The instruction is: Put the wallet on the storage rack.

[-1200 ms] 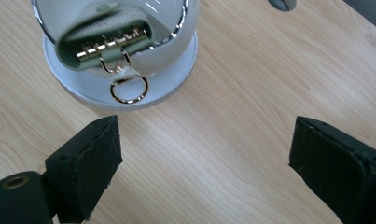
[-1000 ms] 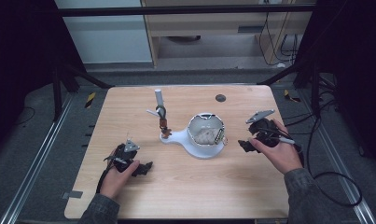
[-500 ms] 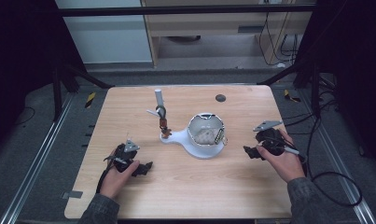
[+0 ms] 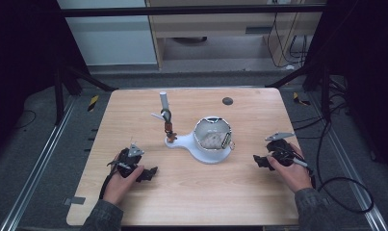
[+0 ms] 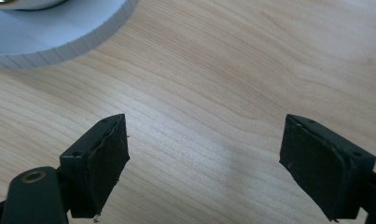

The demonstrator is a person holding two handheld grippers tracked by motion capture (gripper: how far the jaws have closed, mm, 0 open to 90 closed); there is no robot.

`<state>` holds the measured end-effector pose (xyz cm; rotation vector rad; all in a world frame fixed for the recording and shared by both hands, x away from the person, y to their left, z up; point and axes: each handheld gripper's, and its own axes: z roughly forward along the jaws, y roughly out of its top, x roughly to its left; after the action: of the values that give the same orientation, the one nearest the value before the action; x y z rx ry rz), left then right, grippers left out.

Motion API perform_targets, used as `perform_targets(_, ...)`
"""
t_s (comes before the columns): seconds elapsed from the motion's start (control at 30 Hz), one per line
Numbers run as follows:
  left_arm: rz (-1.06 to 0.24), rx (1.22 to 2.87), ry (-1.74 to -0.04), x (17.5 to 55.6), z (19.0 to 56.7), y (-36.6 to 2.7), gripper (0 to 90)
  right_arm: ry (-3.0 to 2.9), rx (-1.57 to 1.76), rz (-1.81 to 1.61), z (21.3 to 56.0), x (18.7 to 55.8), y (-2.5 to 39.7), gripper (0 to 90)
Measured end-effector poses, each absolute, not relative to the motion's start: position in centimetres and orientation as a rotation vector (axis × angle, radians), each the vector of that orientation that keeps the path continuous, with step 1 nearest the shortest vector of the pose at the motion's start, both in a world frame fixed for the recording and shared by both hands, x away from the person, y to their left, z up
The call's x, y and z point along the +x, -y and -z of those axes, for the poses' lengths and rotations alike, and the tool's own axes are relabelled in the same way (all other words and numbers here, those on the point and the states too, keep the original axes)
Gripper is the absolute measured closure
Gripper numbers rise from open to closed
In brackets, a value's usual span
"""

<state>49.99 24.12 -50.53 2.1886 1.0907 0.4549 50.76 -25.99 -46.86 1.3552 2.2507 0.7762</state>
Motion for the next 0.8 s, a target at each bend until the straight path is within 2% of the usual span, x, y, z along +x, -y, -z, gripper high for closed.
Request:
perform_targets(0.4,-0.456,2.188,-1.085,50.0,50.6,-24.1,0.0,-2.224,1.451,-0.750,49.5,51.5,26.6,8.1)
perform_targets(0.8,-0.455,2.185,-1.083,50.0,50.6,-24.2,0.0,-2.137,1.504,-0.789,50.3,52.2,26.9,4.5)
